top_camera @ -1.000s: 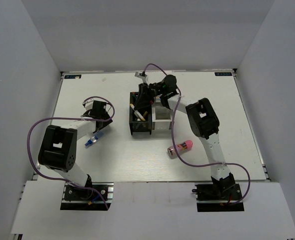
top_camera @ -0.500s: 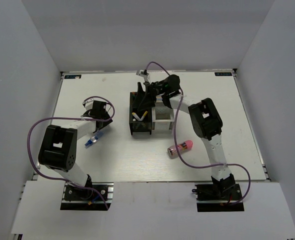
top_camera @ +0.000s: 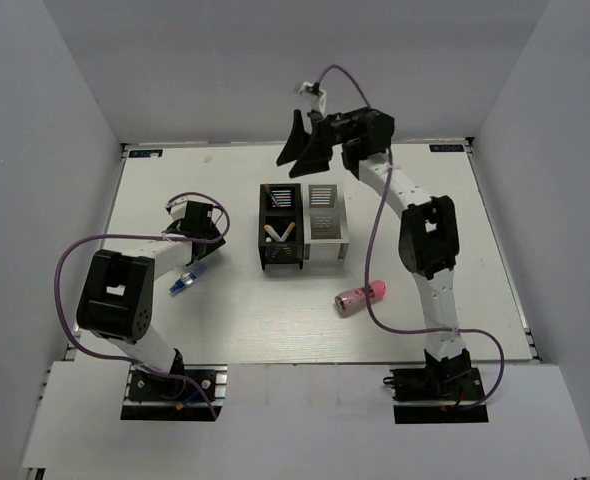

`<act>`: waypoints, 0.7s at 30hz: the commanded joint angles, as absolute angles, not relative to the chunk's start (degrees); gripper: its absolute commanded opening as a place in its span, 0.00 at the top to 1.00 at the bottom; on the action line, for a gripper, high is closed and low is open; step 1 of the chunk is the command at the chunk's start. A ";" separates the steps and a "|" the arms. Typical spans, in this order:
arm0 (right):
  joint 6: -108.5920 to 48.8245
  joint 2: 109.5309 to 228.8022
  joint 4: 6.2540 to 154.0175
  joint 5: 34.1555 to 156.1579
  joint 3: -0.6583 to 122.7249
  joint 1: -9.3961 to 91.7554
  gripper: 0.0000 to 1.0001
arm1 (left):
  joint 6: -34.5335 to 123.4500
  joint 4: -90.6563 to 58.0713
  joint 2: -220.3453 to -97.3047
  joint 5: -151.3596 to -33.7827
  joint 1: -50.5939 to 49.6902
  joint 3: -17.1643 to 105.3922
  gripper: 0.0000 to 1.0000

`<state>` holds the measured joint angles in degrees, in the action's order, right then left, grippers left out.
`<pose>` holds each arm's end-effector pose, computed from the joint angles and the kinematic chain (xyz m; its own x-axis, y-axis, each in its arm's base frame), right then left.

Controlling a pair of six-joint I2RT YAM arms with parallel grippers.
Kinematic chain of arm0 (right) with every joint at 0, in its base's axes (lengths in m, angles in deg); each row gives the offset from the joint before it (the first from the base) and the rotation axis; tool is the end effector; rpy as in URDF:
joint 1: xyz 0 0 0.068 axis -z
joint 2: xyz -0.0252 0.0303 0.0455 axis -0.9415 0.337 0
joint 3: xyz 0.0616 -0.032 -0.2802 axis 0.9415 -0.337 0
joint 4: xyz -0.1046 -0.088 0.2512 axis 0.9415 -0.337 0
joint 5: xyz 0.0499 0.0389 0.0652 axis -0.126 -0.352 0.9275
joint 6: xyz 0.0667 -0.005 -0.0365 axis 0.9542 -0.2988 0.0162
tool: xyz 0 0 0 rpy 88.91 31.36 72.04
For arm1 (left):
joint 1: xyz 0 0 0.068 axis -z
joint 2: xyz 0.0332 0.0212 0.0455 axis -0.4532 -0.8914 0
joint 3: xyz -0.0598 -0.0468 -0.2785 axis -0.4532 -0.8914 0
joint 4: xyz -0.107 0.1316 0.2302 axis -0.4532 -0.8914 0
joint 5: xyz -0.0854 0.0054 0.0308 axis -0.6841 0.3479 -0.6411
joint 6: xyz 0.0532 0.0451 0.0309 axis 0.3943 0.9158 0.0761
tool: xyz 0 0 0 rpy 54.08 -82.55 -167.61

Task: Sort the stationery into containers
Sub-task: Pick up the stationery from the center of the board.

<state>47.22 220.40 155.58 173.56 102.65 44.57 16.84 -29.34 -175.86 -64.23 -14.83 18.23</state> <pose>0.4454 0.2863 0.3761 -0.3971 -0.1152 -0.9105 -0.8251 -0.3896 0.4091 0.3333 -0.0488 0.1266 -0.6455 -0.4685 -0.6032 -0.5073 0.8534 -0.1199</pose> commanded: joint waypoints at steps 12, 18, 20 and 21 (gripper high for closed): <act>46.82 198.48 163.22 183.85 116.26 52.98 0.10 | 16.58 -33.51 -174.30 -67.61 -14.56 17.30 0.22; 14.77 186.11 119.47 175.59 116.53 59.32 0.10 | 16.58 -33.51 -174.30 -67.61 -14.56 17.30 0.22; -23.81 181.27 94.18 164.28 115.83 60.63 0.10 | 16.58 -33.51 -174.30 -67.61 -14.56 17.30 0.22; -29.87 177.68 79.13 154.76 114.87 59.94 0.10 | 16.58 -33.51 -174.30 -67.61 -14.56 17.30 0.22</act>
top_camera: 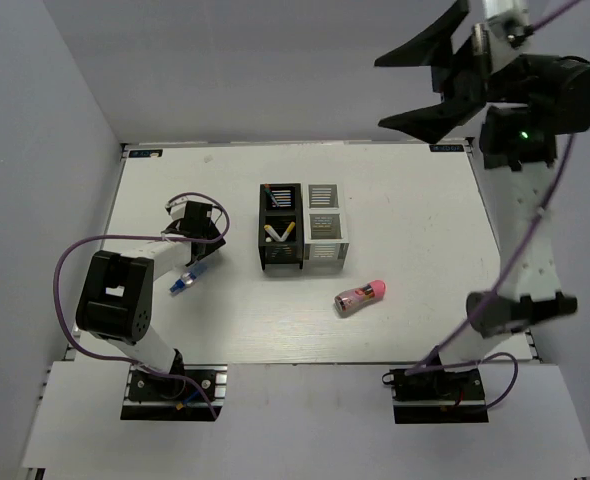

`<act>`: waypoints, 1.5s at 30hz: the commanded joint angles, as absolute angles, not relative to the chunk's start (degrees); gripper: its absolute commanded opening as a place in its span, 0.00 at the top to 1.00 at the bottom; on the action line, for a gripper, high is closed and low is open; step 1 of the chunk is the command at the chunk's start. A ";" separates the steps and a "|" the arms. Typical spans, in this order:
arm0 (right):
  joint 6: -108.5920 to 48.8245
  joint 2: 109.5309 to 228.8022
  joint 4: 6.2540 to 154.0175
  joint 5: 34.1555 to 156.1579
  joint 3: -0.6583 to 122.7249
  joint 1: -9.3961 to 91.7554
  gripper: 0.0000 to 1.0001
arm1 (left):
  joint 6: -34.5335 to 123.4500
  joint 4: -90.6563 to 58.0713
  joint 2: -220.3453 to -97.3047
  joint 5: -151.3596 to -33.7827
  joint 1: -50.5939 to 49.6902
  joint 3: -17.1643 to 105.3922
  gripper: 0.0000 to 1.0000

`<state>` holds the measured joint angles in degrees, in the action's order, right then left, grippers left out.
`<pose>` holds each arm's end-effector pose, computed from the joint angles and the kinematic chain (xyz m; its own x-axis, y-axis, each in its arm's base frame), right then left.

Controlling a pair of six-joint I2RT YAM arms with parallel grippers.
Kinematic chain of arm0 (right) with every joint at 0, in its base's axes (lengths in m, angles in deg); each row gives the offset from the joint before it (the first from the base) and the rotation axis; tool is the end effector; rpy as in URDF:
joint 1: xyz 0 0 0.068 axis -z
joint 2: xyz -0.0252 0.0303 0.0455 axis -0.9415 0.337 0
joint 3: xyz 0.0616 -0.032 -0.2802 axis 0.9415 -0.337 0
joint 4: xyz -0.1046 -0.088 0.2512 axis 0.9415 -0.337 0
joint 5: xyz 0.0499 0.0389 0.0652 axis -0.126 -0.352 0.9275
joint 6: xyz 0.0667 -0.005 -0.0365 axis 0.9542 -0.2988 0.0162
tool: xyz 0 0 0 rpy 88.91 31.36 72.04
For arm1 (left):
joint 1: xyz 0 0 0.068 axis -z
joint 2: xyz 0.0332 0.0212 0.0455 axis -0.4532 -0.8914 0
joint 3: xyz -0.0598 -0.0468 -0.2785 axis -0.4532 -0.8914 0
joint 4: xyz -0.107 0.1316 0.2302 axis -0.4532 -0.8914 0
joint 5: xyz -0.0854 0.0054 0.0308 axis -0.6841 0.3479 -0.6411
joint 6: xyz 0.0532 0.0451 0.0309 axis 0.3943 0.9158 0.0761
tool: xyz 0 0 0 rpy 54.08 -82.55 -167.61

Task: Sort the stationery into containers
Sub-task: Pick up the stationery from the center of the board.

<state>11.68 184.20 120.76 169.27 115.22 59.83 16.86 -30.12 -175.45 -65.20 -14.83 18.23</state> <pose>0.2493 0.1112 0.6724 0.4037 0.1837 -0.8963 -0.9040 -0.0703 -0.4216 0.3316 -0.0495 0.1276 -0.6555 -0.4697 -0.5913 -0.5004 0.8566 -0.1257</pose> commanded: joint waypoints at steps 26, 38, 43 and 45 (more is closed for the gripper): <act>-57.35 156.37 67.38 124.51 62.04 58.97 0.11 | 29.49 -38.87 -171.22 -72.17 -14.03 21.87 0.13; -58.76 152.16 67.99 128.91 54.31 59.23 0.11 | 36.87 -57.50 -174.64 -69.81 -14.03 28.28 0.12; -58.67 150.75 67.90 129.88 52.29 59.67 0.11 | 37.93 -59.27 -176.67 -68.58 -13.50 29.16 0.14; -58.76 149.79 67.90 130.05 51.50 59.76 0.11 | 38.54 -59.27 -177.29 -69.28 -13.50 28.55 0.18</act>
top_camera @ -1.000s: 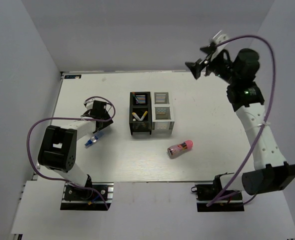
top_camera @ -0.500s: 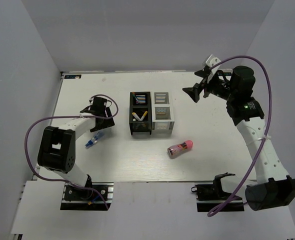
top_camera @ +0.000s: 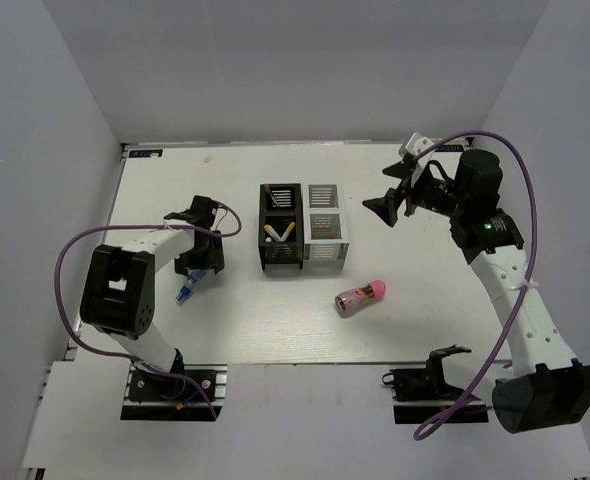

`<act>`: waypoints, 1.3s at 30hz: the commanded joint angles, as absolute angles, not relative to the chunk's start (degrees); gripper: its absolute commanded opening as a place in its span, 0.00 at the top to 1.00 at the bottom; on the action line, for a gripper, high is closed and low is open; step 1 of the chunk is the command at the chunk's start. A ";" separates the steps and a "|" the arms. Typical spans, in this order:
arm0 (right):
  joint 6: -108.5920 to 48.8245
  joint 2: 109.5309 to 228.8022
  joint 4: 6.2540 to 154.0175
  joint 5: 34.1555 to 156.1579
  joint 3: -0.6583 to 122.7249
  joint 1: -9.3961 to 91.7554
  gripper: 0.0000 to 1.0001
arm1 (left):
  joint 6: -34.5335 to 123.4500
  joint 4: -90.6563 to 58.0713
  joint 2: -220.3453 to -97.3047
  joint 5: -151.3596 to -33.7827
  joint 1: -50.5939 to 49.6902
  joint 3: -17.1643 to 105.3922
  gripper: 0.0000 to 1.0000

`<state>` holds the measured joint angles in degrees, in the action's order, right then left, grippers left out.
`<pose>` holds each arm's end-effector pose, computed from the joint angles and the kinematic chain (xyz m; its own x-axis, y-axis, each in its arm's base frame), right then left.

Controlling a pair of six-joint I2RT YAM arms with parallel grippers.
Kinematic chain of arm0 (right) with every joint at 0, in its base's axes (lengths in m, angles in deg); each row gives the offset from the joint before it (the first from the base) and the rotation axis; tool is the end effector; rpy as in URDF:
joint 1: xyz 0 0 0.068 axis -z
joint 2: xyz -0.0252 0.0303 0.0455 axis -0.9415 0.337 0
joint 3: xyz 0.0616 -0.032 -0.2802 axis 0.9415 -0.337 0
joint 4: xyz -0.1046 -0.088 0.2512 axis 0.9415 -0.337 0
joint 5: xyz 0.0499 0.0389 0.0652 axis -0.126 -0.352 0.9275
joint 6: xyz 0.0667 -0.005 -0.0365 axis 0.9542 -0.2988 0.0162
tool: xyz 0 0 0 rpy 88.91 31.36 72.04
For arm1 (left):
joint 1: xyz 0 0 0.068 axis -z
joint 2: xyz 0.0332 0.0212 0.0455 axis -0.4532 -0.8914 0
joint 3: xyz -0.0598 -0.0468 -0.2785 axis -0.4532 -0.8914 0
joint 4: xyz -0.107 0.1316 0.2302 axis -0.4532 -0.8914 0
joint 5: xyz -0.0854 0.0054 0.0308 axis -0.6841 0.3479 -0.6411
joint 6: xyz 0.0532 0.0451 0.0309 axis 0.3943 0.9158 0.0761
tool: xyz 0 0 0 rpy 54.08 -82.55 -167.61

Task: Sort the stationery into containers
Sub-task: Pick up the stationery from the center of the board, then place the stationery in the storage box.

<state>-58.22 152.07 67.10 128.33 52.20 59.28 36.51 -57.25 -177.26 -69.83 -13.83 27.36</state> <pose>0.2720 0.0961 0.4157 0.1130 -0.2608 -0.9588 -0.7885 0.5637 -0.2462 0.3138 -0.0565 0.1386 -0.9509 -0.1107 -0.2892 -0.1610 0.9745 0.1563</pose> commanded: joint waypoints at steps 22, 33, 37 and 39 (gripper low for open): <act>-64.30 147.85 63.76 123.34 42.80 60.02 0.97 | 38.28 -53.74 -159.29 -76.56 -12.98 34.25 1.00; -53.44 146.19 75.70 113.63 34.71 60.29 0.43 | 32.93 -20.71 -153.46 -102.31 -11.22 32.59 1.00; -48.13 144.43 79.85 107.65 32.95 60.37 0.26 | 31.08 -6.39 -159.43 -104.08 -7.45 31.89 1.00; -47.77 143.73 80.03 107.73 31.81 60.46 0.25 | 31.60 -4.60 -162.85 -104.09 -5.95 35.03 1.00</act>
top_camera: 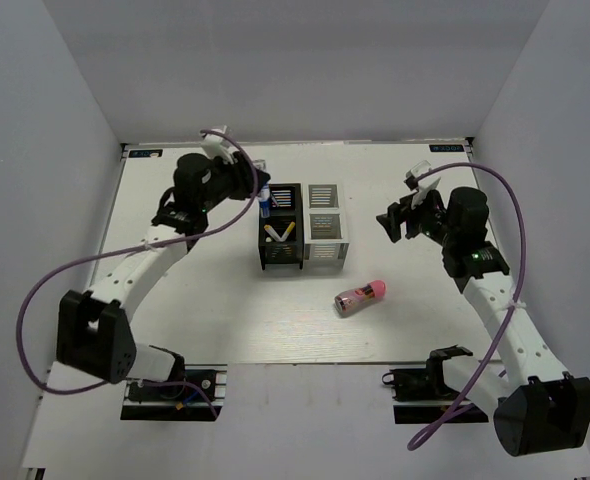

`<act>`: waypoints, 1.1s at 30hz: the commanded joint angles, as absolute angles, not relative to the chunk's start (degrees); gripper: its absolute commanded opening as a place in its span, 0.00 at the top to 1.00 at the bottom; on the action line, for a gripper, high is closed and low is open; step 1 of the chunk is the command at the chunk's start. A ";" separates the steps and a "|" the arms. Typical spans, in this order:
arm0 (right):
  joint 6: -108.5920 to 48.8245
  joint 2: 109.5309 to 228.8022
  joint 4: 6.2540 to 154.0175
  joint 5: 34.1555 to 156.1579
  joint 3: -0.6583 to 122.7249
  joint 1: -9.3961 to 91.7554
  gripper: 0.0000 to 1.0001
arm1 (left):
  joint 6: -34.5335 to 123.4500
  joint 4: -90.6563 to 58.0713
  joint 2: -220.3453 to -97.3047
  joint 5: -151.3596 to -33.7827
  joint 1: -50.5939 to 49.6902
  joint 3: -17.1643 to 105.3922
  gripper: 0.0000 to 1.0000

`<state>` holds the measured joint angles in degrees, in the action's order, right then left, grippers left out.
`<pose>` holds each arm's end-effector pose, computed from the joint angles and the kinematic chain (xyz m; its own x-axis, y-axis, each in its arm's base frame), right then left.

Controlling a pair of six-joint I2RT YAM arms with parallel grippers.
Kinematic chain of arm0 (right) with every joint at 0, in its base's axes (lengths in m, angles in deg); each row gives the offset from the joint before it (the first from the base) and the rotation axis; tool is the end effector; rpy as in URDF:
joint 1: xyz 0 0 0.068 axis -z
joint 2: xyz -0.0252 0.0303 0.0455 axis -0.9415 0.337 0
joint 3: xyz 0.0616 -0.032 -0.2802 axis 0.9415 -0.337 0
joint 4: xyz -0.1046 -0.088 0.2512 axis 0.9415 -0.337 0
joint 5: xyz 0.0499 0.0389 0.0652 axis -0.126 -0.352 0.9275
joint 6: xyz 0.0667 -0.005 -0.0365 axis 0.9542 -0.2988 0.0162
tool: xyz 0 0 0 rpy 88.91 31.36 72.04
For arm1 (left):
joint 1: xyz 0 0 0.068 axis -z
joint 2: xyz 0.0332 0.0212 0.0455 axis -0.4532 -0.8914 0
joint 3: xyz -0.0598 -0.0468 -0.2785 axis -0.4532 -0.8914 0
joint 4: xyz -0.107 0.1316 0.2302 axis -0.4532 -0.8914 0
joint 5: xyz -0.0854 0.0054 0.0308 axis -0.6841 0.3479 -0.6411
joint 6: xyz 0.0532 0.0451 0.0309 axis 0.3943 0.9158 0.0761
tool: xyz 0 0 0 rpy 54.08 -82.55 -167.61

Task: Sort the stationery into containers
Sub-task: Place the stationery in the storage box.

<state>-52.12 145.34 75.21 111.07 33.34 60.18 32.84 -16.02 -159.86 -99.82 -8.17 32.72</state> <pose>0.2654 0.0737 0.3306 -0.0990 -0.2652 -0.9591 -0.5890 0.7925 -0.1584 0.3391 -0.1335 0.3393 -0.4191 -0.2584 -0.8704 0.4259 0.7907 -0.4398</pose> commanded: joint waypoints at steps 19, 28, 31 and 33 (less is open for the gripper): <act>-46.98 141.88 84.33 109.57 26.62 62.92 0.23 | 40.21 10.78 -187.30 -88.72 4.95 51.30 1.00; -46.72 140.73 84.86 112.30 24.95 64.06 0.22 | 45.40 13.68 -197.23 -81.33 9.96 55.44 0.91; -47.16 140.38 84.60 113.00 24.69 64.33 0.21 | 46.72 12.89 -198.90 -80.09 11.01 56.50 0.75; -47.51 140.20 84.51 113.27 24.51 64.77 0.21 | 47.24 12.28 -198.91 -79.56 11.02 56.50 0.63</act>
